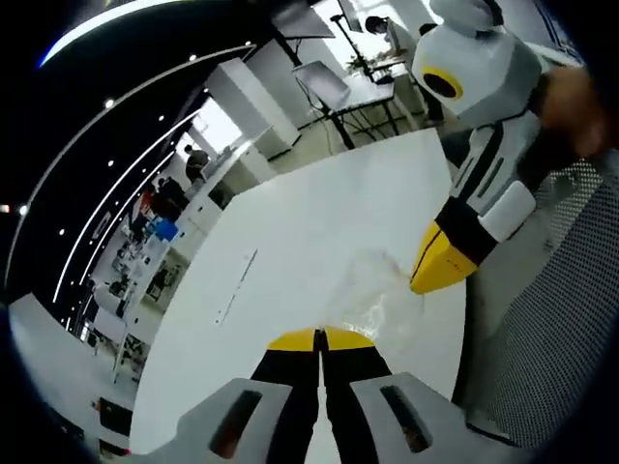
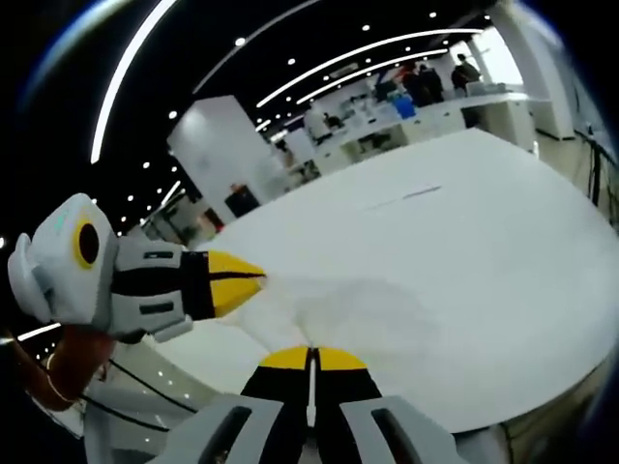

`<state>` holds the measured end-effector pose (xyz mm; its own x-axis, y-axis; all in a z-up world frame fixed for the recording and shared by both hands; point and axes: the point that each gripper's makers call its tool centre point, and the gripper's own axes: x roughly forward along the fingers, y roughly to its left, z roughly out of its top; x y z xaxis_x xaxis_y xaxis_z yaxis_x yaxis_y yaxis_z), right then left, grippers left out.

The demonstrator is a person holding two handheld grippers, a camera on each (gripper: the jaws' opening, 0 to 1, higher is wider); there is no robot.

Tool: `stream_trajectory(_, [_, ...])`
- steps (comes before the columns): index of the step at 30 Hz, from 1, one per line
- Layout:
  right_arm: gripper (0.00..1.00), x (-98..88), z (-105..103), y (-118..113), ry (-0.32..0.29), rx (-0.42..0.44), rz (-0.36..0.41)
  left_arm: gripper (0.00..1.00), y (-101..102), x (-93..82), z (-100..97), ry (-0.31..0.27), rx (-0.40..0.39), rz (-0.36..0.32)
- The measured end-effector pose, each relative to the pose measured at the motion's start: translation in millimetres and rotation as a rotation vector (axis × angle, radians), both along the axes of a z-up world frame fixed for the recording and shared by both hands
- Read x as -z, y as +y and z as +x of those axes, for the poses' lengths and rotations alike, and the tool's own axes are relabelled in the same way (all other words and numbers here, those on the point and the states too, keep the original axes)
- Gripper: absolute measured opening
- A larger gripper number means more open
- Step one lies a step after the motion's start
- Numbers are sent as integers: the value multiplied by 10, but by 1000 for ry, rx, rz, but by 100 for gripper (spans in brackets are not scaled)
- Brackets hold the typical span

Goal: Open the resealable bag by pulling the two sides of the seal apart until the entire bag opening is separated and visibly accessible.

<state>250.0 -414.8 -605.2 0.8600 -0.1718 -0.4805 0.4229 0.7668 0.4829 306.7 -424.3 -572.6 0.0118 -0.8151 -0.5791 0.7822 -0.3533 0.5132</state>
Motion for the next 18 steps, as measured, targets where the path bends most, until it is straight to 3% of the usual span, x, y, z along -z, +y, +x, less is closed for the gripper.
stream_trajectory(8, [0, -5, 9, -10, 6, -4, -22, 0, 0, -14, 35, -3, 1, 4])
stream_trajectory(11, [0, -6, 0, -17, 18, -5, -39, 0, -7, 6, -56, 62, 34, 12])
stream_trajectory(18, [0, -49, 29, -44, -17, 8, -30, 0, 4, 69, -116, 84, 51, 40])
